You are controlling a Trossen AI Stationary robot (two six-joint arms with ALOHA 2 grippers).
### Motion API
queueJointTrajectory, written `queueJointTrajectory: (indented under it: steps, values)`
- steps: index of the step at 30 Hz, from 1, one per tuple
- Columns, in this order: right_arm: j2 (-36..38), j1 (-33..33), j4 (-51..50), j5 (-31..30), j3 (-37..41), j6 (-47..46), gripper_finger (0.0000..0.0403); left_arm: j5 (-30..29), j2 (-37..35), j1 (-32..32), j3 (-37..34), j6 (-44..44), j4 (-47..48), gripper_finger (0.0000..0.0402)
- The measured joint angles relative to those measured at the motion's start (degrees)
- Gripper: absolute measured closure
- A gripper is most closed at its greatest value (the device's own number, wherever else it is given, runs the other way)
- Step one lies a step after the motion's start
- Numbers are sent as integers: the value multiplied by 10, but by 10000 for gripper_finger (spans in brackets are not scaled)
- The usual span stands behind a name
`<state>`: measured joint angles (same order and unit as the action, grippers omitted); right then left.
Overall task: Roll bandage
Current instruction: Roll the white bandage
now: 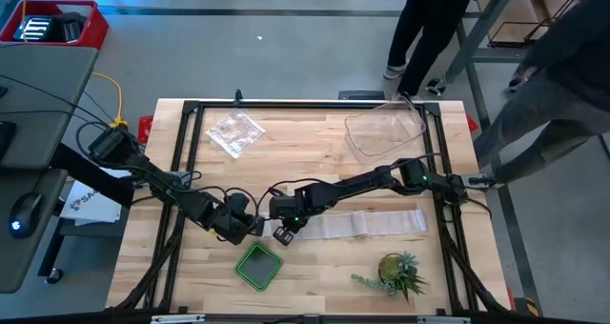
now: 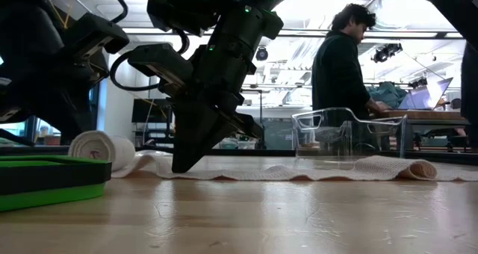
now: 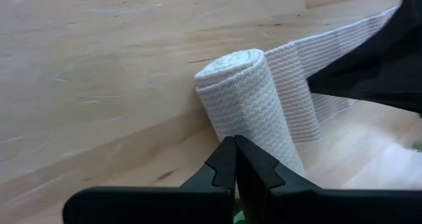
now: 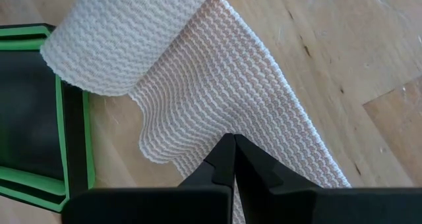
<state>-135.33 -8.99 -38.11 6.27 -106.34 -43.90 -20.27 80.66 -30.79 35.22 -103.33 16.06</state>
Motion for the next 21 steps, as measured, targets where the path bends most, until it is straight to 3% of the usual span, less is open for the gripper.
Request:
queueJointTrajectory:
  steps: [21]
  values:
    - [35, 2, -10, -22, 0, 23, 403, -34, 0, 0, 0, 16, -29, 401]
